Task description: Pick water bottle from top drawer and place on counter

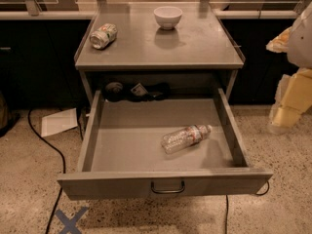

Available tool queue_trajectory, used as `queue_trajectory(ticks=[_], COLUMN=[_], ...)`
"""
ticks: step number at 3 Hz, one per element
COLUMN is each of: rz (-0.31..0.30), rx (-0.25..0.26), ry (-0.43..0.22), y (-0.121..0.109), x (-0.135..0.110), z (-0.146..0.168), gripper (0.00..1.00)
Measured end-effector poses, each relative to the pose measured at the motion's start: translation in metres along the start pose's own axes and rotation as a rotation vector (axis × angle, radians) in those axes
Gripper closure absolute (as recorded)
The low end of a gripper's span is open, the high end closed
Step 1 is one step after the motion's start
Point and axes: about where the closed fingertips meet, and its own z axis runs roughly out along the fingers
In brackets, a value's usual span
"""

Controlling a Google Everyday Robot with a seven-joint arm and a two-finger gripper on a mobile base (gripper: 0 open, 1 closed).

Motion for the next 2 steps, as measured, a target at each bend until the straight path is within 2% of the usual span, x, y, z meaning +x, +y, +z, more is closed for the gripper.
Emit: queue_trajectory(ticks=[1, 2], rz=[0.000, -0.037], rx=[0.000, 0.005], ry=[0.000, -0.014], y=[0.000, -0.001], x=[0.000, -0.003], z=[0.000, 0.016], gripper=[0.00, 0.00])
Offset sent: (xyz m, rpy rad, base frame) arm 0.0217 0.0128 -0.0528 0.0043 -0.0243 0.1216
